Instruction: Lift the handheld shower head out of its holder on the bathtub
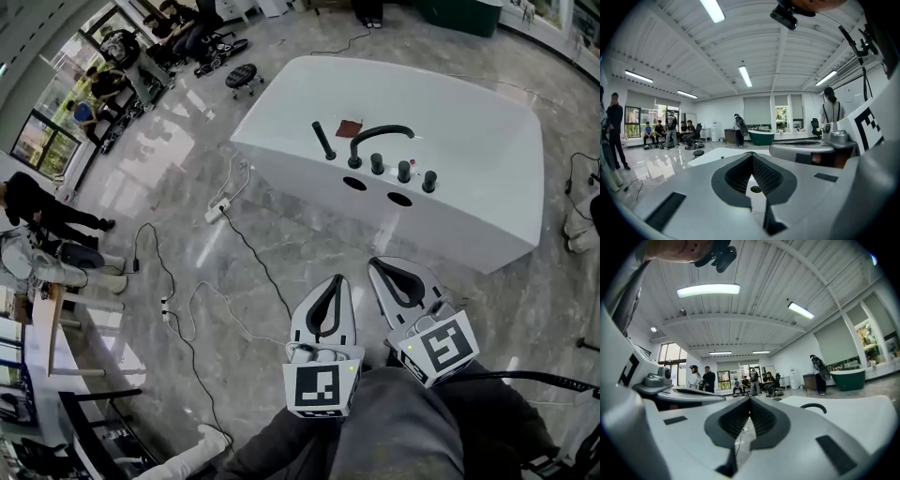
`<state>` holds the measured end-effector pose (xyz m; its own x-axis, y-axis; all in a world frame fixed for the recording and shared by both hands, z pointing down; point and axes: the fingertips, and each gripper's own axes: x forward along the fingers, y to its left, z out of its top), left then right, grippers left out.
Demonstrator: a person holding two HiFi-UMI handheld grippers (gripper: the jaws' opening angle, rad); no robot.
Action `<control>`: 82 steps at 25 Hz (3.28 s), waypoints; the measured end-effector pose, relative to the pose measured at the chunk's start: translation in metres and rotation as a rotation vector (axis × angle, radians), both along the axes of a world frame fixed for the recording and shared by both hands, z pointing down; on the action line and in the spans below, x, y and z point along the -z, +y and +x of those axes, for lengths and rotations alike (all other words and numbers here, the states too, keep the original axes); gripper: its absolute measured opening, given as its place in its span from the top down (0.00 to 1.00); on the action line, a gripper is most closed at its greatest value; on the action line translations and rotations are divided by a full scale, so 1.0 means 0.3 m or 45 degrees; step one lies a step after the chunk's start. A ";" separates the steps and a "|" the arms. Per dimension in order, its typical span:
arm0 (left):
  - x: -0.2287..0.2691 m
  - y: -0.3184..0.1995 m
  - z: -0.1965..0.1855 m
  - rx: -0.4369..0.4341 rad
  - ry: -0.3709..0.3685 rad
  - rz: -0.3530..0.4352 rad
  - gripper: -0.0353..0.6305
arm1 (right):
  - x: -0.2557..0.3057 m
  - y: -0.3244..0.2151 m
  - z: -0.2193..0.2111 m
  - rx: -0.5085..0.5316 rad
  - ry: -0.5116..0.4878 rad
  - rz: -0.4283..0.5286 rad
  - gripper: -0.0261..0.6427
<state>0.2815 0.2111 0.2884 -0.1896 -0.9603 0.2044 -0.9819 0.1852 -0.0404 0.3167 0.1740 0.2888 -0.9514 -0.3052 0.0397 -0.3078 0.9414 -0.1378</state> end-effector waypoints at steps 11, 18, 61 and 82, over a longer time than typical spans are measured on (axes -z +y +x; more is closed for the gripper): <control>-0.118 -0.033 -0.194 0.067 0.061 -0.045 0.94 | -0.123 -0.049 -0.182 0.024 0.067 -0.040 0.95; -0.112 -0.141 -0.395 0.049 0.082 -0.009 0.94 | -0.124 -0.139 -0.366 0.013 0.111 -0.027 0.95; -0.220 -0.573 -1.010 -0.001 0.168 -0.080 0.94 | -0.225 -0.580 -0.982 -0.041 0.202 -0.082 0.95; -0.268 -0.834 -1.132 0.059 0.137 -0.105 0.94 | -0.277 -0.862 -1.124 0.024 0.176 -0.109 0.95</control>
<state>-0.0583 -0.0392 0.3687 -0.2059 -0.9302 0.3040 -0.9718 0.2308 0.0478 -0.0206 -0.0846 0.3720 -0.9407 -0.2772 0.1958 -0.3117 0.9338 -0.1757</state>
